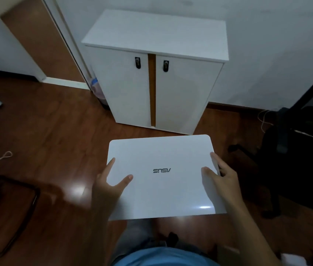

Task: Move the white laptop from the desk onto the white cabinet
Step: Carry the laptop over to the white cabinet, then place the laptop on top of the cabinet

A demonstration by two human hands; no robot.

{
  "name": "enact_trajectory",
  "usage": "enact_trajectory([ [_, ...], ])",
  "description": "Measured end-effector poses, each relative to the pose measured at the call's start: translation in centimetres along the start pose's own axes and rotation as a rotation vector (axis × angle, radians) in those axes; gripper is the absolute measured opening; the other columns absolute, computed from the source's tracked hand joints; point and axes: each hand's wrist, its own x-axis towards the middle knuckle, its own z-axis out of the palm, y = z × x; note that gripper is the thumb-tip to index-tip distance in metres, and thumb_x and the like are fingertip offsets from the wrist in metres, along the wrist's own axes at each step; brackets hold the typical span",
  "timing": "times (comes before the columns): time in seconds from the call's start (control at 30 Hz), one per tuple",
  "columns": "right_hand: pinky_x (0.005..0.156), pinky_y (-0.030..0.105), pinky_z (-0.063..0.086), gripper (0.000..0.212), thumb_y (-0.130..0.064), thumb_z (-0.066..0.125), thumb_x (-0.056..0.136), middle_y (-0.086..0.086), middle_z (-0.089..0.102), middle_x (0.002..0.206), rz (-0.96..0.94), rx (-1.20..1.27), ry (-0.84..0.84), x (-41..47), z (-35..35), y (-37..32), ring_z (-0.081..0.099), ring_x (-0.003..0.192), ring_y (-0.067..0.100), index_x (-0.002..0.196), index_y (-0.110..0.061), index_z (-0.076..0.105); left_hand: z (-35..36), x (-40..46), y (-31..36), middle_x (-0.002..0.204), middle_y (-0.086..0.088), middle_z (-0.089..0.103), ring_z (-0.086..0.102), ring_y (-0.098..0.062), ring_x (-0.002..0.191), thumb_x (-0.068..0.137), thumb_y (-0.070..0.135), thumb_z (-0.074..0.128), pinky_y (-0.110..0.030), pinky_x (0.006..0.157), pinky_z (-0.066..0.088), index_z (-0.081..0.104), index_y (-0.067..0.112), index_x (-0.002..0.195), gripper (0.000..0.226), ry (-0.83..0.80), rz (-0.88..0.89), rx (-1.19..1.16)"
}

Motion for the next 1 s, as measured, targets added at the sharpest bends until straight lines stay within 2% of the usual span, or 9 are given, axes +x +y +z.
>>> enact_trajectory([
  [0.17,0.1,0.04,0.055,0.059,-0.033,0.072,0.082,-0.031,0.063,0.128,-0.057,-0.035,-0.005,8.0,7.3,-4.5,0.063,0.12,0.007,0.14,-0.038,0.059,-1.2,11.6,1.3,0.122,0.014,0.055,0.05,-0.006,0.101,0.073,0.051,0.08,-0.02,0.084,0.039,0.046,0.029,0.143,0.081,0.005,0.043,0.053],
  [0.27,0.1,0.042,0.055,0.058,-0.032,0.072,0.083,-0.025,0.064,0.134,-0.093,-0.046,0.012,12.3,11.7,-8.1,0.064,0.12,0.009,0.14,-0.036,0.061,-2.3,18.0,2.2,0.123,0.016,0.052,0.05,-0.006,0.103,0.076,0.05,0.079,-0.022,0.082,0.041,0.044,0.033,0.144,0.078,0.001,0.021,0.042],
  [0.43,0.102,0.045,0.054,0.056,-0.031,0.073,0.086,-0.021,0.062,0.139,-0.149,-0.05,0.042,18.4,18.0,-14.2,0.063,0.122,0.012,0.14,-0.037,0.06,-4.8,28.8,5.4,0.121,0.029,0.046,0.049,0.01,0.093,0.074,0.053,0.079,-0.005,0.069,0.035,0.042,0.044,0.141,0.077,-0.004,0.003,-0.027],
  [0.53,0.103,0.043,0.052,0.054,-0.028,0.074,0.089,-0.015,0.061,0.142,-0.158,-0.05,0.055,22.0,20.8,-17.6,0.061,0.125,0.015,0.142,-0.033,0.062,-5.6,34.5,7.5,0.122,0.03,0.045,0.043,0.005,0.106,0.071,0.056,0.079,-0.011,0.076,0.034,0.042,0.049,0.14,0.078,-0.018,-0.01,-0.032],
  [0.67,0.098,0.029,0.051,0.045,-0.03,0.073,0.092,-0.019,0.062,0.137,-0.195,-0.047,0.115,28.2,24.4,-22.4,0.06,0.12,0.008,0.136,-0.035,0.066,-5.4,43.0,9.8,0.123,0.031,0.045,0.047,0.009,0.103,0.065,0.062,0.08,-0.009,0.075,0.034,0.041,0.054,0.137,0.082,-0.011,-0.006,-0.067],
  [0.77,0.102,0.031,0.048,0.042,-0.033,0.07,0.094,-0.017,0.065,0.131,-0.216,-0.042,0.114,33.6,27.1,-26.1,0.059,0.115,0.005,0.136,-0.037,0.067,-4.5,49.5,11.7,0.128,0.028,0.044,0.044,0.002,0.115,0.056,0.075,0.074,-0.021,0.087,0.038,0.041,0.052,0.137,0.09,0.017,0.018,-0.058],
  [0.83,0.094,0.025,0.051,0.041,-0.034,0.068,0.095,-0.014,0.067,0.112,-0.217,-0.03,0.104,37.4,28.6,-28.7,0.06,0.093,0.0,0.136,-0.04,0.067,-4.0,53.7,13.4,0.135,0.022,0.047,0.046,-0.006,0.124,0.056,0.078,0.071,-0.027,0.095,0.039,0.043,0.046,0.139,0.093,0.049,0.038,-0.025],
  [0.9,0.067,0.013,0.052,0.041,-0.035,0.066,0.095,-0.004,0.07,0.093,-0.21,-0.044,0.093,40.8,30.1,-31.2,0.055,0.066,0.002,0.135,-0.041,0.067,-3.8,57.8,15.2,0.142,0.01,0.05,0.047,-0.01,0.126,0.062,0.073,0.072,-0.03,0.1,0.039,0.048,0.039,0.139,0.087,0.072,0.055,0.042],
  [1.0,0.056,0.012,0.046,0.043,-0.035,0.065,0.094,0.008,0.075,0.096,-0.203,-0.08,0.085,45.3,32.5,-34.5,0.056,0.068,0.013,0.136,-0.04,0.066,-3.6,63.2,17.6,0.142,0.004,0.053,0.049,-0.011,0.121,0.065,0.065,0.076,-0.026,0.096,0.038,0.052,0.035,0.138,0.083,0.062,0.031,0.006],
])
